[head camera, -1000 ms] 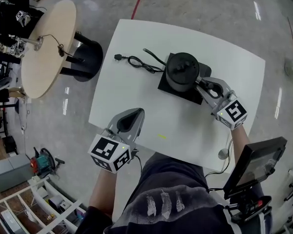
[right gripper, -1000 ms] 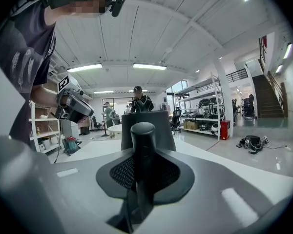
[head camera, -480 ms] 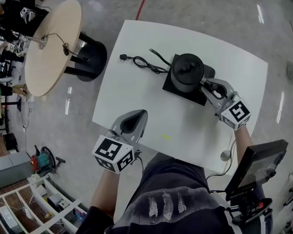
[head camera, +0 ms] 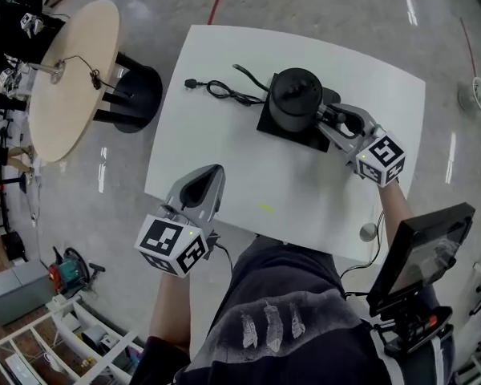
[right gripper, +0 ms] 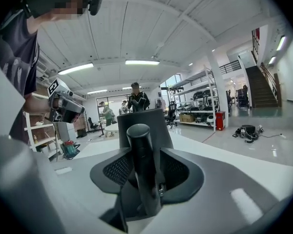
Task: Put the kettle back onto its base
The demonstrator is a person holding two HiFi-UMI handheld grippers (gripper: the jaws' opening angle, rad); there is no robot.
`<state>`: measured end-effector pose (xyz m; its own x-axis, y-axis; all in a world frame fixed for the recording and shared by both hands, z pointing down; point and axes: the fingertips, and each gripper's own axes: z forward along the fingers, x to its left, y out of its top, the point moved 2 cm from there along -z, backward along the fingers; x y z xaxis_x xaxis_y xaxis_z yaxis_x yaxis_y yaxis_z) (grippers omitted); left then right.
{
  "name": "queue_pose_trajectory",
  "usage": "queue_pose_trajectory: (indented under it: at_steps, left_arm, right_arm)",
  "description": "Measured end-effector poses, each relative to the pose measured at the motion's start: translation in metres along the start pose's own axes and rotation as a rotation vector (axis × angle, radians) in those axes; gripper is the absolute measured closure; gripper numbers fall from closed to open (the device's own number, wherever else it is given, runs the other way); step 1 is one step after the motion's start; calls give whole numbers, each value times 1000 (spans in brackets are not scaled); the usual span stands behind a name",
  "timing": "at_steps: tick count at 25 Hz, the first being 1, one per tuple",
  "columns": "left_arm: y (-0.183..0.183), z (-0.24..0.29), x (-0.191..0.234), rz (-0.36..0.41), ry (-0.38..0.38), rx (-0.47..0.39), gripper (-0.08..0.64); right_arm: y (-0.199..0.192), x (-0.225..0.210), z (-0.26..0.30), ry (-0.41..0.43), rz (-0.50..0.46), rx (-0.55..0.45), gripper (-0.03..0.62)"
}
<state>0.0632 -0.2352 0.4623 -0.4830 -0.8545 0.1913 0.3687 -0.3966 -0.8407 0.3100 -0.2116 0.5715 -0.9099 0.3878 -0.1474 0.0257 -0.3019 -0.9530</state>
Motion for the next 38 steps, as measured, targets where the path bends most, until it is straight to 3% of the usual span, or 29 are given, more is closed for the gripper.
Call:
queue_pose_trajectory:
  at_steps: [8, 18, 26, 31, 38]
  left_arm:
    - [3, -14, -1, 8, -2, -26, 558]
    - [17, -25, 11, 43, 10, -91, 558]
    - [40, -75, 18, 50, 20, -214, 558]
    - [39, -118, 20, 59, 57, -275, 558]
    - [30, -184, 44, 79, 129, -346, 558]
  right_arm:
    - [4, 0, -17, -52, -22, 38, 403]
    - [48, 5, -29, -76, -52, -40, 376]
    - [131, 56, -32, -86, -153, -123, 376]
    - [175, 104, -33, -39, -116, -226, 413]
    - [190, 158, -11, -24, -134, -276, 479]
